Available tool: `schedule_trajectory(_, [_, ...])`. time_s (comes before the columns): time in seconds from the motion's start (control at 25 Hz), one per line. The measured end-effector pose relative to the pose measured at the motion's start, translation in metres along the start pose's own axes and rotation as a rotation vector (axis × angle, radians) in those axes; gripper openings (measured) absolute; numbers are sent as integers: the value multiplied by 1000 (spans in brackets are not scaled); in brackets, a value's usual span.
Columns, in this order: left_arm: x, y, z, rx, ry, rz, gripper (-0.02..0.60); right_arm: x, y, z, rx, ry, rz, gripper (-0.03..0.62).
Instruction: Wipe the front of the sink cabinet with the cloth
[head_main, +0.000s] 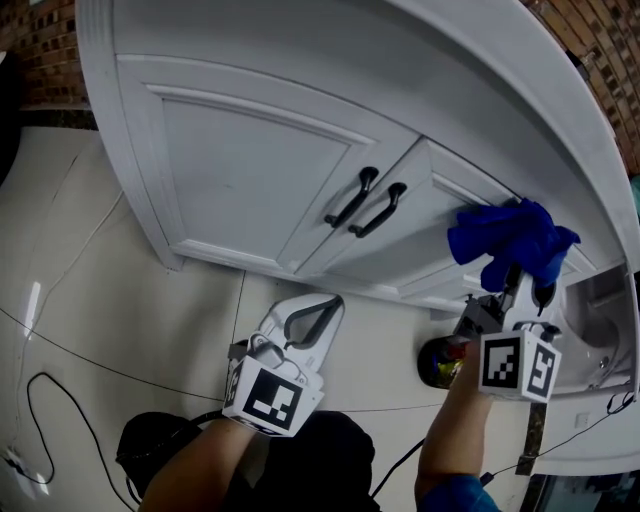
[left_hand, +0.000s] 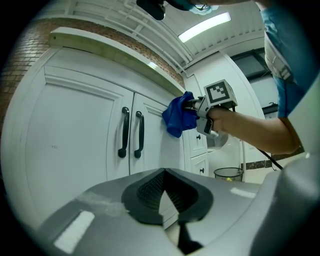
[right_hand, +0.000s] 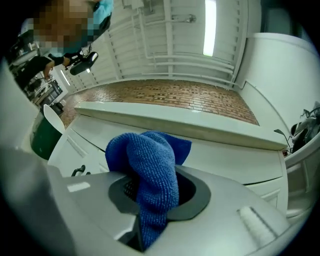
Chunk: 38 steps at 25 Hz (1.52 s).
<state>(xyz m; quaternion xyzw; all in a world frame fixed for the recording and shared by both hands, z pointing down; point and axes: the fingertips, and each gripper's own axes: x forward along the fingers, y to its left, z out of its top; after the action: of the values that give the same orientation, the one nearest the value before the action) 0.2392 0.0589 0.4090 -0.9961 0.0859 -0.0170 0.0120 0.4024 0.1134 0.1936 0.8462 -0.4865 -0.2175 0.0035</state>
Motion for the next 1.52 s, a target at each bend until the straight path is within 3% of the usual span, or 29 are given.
schedule_trajectory(0.28, [0,4,-6,-6,19,27,0,1,8,-36,-15,88,12,78])
schedule_trajectory(0.96, [-3,12,-22,32,69,50,0,-80,37,-276,103,624,20,78])
schedule_trajectory(1.4, [-1,14,-26,25,82,61,0,-116,52,-382,137,889,16,78])
schedule_trajectory(1.52, [-1,14,-26,19,86,62,0,-122,53,-390,142,909,22,78])
